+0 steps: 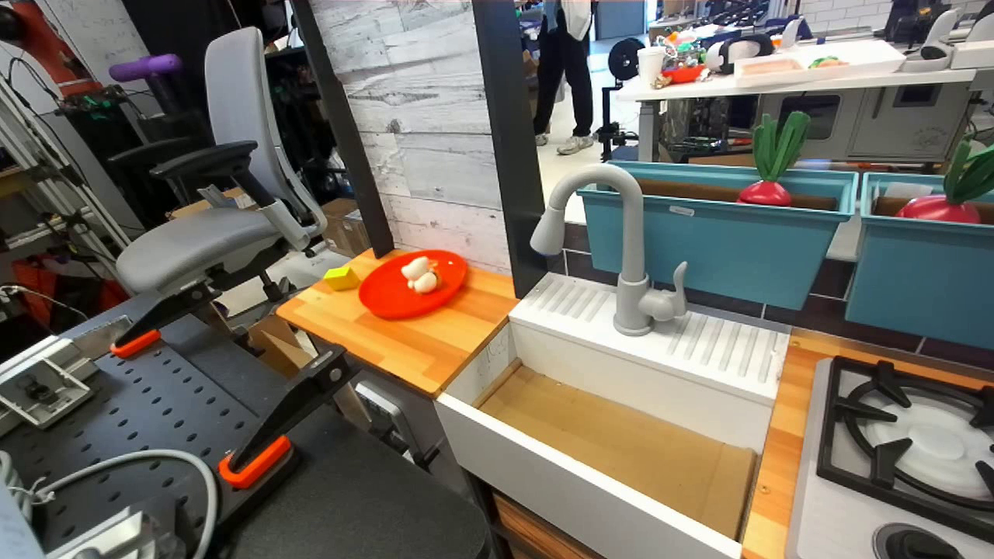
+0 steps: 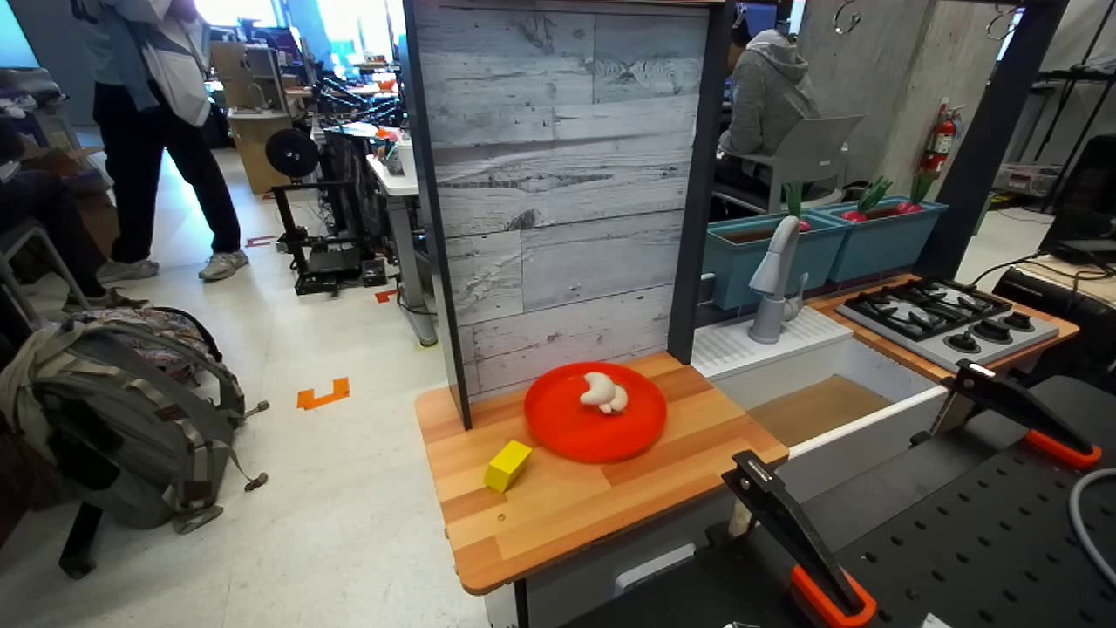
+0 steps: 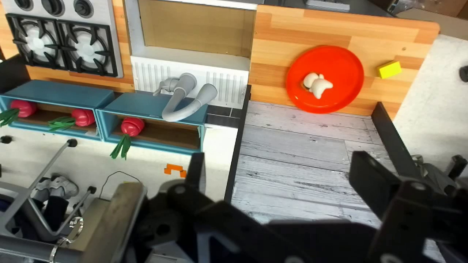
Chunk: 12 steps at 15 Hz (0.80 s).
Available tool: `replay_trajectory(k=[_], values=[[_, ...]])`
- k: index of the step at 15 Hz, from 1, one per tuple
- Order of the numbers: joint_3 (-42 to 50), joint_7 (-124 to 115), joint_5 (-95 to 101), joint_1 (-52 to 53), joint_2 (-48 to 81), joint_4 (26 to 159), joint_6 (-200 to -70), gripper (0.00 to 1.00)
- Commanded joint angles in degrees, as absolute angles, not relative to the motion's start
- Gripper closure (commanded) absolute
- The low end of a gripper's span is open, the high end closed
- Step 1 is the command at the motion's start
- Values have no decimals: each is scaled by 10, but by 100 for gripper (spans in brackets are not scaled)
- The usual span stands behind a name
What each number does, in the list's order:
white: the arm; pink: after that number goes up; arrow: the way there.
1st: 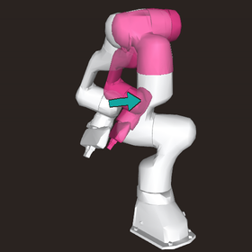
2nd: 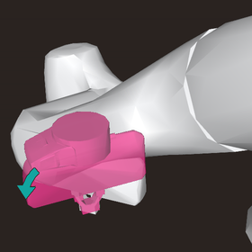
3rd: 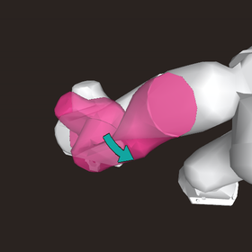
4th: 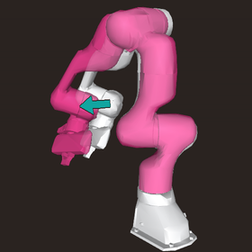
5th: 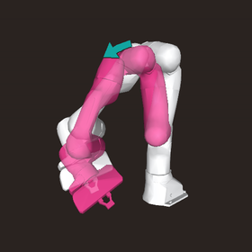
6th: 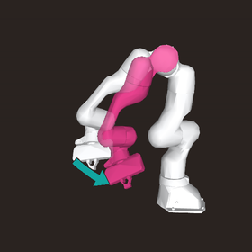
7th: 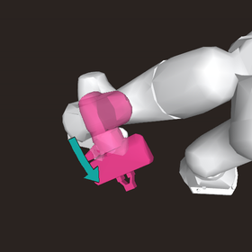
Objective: Remove the object from the plate and put it on the table
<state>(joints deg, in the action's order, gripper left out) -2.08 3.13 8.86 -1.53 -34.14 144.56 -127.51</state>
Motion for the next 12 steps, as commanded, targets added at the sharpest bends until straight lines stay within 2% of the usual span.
replay_trajectory(k=[1, 6, 12], values=[[-17, 29, 91, -11, -341, 1445, -1274, 0], [-35, -35, 119, -29, -274, 1489, -1370, 0], [-37, -57, 106, -20, -105, 1486, -1506, 0]])
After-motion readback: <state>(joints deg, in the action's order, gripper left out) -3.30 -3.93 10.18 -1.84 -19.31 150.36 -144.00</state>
